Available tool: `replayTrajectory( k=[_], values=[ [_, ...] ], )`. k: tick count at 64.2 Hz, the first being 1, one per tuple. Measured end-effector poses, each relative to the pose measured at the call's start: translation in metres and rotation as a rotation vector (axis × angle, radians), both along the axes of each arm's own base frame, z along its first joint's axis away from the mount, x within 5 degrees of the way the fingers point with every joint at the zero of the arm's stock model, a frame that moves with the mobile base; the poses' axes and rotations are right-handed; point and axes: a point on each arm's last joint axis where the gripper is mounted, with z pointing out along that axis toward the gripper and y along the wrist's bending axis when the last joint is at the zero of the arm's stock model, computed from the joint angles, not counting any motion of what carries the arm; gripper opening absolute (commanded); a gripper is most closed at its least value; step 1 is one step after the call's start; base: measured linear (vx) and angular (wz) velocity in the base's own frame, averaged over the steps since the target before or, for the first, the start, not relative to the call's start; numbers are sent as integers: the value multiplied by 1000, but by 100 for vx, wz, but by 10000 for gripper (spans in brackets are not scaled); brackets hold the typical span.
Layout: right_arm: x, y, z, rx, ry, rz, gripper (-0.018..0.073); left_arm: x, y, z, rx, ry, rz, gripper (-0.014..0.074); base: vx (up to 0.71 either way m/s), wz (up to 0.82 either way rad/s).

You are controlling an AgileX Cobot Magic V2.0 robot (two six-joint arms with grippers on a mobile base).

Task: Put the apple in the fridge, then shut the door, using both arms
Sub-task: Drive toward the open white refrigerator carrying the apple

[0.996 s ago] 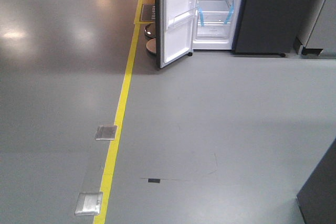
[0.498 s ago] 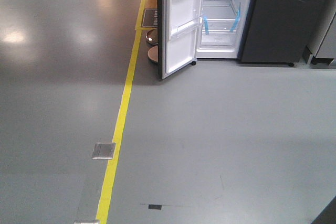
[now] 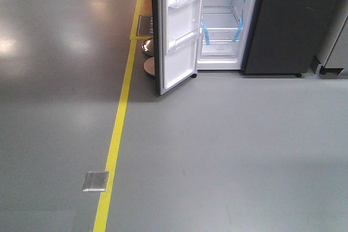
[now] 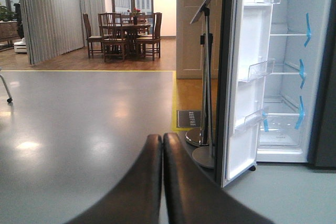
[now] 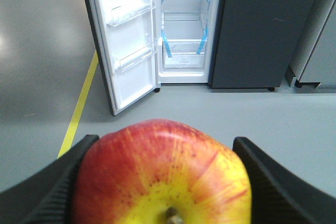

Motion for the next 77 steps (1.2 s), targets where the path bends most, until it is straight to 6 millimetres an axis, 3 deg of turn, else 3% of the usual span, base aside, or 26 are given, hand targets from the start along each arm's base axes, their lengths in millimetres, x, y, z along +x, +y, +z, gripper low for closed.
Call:
replayTrajectory(
  k=[77],
  values=[
    [0,0,0,0,0,0,-9,0,0,0,0,0,0,-6,25,0]
  ],
)
